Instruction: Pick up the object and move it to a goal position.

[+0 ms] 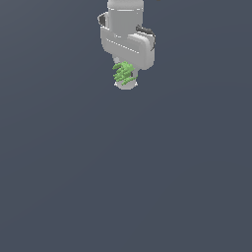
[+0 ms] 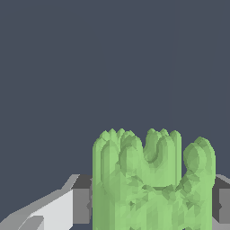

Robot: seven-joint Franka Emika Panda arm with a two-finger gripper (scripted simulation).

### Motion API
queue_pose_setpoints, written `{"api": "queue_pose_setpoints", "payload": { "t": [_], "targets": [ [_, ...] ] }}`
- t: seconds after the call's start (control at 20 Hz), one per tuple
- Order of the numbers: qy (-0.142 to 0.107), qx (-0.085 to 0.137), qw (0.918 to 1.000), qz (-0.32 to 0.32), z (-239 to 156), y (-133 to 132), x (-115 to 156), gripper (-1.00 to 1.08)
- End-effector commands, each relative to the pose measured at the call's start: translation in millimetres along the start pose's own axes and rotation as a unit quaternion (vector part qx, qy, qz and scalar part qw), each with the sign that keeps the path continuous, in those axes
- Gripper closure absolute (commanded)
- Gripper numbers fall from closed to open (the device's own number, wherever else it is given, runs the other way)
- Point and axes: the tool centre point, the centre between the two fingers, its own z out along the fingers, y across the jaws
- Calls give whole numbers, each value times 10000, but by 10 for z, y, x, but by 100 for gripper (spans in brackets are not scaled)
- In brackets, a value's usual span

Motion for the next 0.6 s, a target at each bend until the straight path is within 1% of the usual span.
{"api": "queue_pose_setpoints", "payload": {
  "t": [0.0, 0.25, 0.55],
  "targets": [
    [-5, -6, 10000, -2, -161, 38, -11, 108],
    [-6, -5, 10000, -5, -373, 77, -18, 108],
    [-7, -5, 10000, -7, -461, 88, -18, 108]
  ]
}}
